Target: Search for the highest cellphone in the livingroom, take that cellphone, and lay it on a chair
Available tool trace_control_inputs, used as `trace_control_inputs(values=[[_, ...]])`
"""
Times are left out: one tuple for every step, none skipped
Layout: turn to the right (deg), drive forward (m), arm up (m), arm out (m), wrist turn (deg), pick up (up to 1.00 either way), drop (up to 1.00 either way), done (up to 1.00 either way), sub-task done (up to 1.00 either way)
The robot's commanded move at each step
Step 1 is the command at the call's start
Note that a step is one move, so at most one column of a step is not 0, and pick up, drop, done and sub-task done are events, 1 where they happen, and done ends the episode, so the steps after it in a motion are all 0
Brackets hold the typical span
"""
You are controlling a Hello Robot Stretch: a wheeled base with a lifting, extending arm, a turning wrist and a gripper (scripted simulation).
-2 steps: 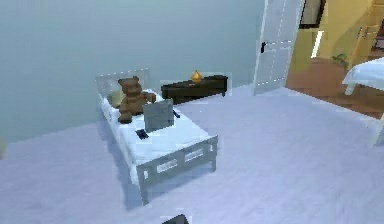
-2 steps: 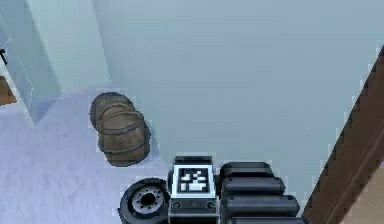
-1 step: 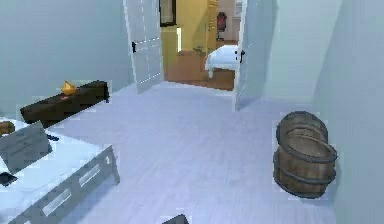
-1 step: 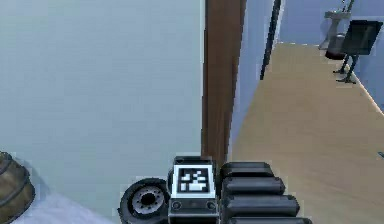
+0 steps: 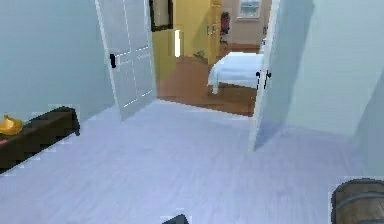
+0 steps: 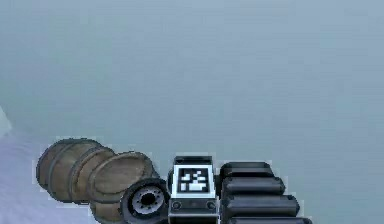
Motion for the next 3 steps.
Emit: trace_control_inputs(values=[[0.0,1.00,0.00,0.00,0.0,0.00,0.00,0.00,0.00],[0.0,1.00,0.00,0.00,0.0,0.00,0.00,0.00,0.00],[0.0,1.00,0.00,0.00,0.0,0.00,0.00,0.00,0.00]])
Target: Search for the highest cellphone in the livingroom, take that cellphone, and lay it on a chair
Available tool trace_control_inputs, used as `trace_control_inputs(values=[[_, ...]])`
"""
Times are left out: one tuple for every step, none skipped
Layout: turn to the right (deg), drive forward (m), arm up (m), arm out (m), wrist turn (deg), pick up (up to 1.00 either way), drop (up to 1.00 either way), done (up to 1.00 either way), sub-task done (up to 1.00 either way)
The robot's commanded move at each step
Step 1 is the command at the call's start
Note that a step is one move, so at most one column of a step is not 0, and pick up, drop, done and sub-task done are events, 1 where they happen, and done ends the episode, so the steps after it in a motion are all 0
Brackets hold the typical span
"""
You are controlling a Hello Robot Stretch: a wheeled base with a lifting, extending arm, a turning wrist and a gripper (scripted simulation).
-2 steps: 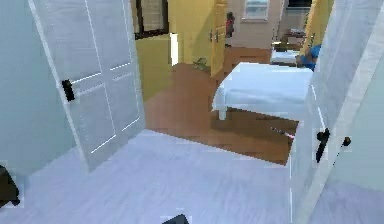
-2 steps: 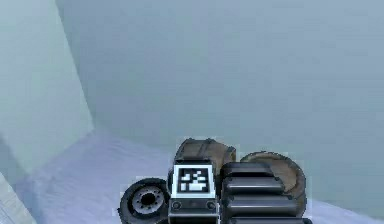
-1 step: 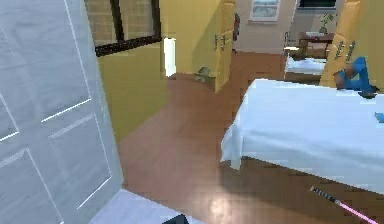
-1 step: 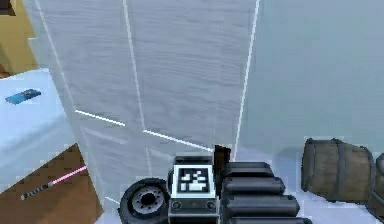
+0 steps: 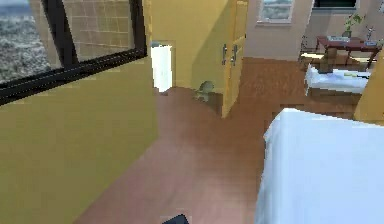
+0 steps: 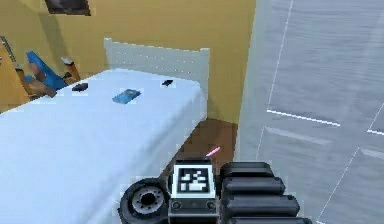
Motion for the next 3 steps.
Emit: trace_control_inputs(values=[[0.0,0.75,0.00,0.00,0.0,0.00,0.00,0.00,0.00],[27.0,0.00,0.00,0.00,0.0,0.00,0.00,0.00,0.00],[0.0,1.00,0.00,0.00,0.0,0.00,0.00,0.00,0.00]])
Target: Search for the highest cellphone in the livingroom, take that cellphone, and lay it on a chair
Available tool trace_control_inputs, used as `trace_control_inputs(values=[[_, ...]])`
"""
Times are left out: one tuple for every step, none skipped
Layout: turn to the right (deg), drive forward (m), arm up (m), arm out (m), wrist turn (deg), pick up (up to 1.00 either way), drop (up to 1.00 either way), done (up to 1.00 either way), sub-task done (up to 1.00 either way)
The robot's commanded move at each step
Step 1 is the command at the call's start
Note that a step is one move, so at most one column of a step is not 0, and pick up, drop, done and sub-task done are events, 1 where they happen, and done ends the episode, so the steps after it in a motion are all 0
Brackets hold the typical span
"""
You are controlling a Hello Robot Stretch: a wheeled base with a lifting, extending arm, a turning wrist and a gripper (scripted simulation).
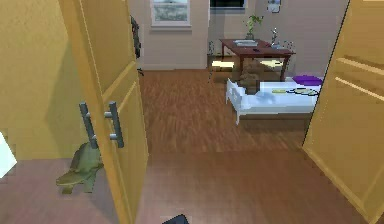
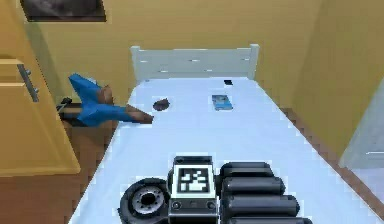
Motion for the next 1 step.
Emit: trace_control_inputs(values=[[0.0,0.50,0.00,0.00,0.0,0.00,0.00,0.00,0.00]])
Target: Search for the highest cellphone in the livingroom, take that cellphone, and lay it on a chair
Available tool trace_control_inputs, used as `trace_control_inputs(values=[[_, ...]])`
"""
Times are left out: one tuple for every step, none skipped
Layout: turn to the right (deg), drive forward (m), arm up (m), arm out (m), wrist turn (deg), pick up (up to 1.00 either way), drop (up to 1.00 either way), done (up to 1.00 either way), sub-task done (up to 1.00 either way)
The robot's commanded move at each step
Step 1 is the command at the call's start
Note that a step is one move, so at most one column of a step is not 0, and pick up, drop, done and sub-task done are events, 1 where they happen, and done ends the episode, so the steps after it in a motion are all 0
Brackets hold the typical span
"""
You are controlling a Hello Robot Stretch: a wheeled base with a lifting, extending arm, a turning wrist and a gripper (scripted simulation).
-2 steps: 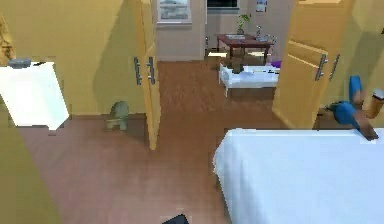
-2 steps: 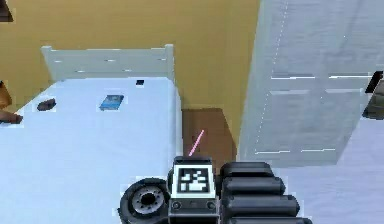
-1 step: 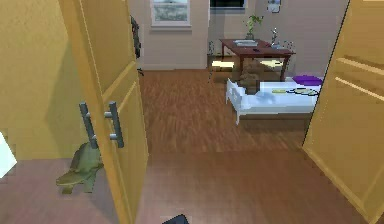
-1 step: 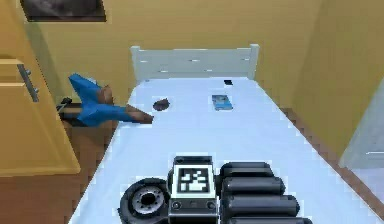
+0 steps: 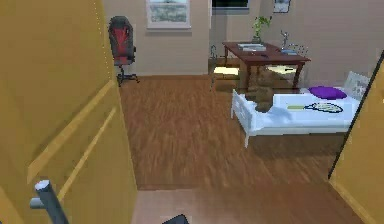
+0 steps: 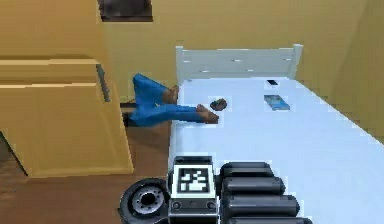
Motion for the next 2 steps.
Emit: trace_control_inputs(values=[[0.0,1.00,0.00,0.00,0.0,0.00,0.00,0.00,0.00],[0.0,1.00,0.00,0.00,0.0,0.00,0.00,0.00,0.00]])
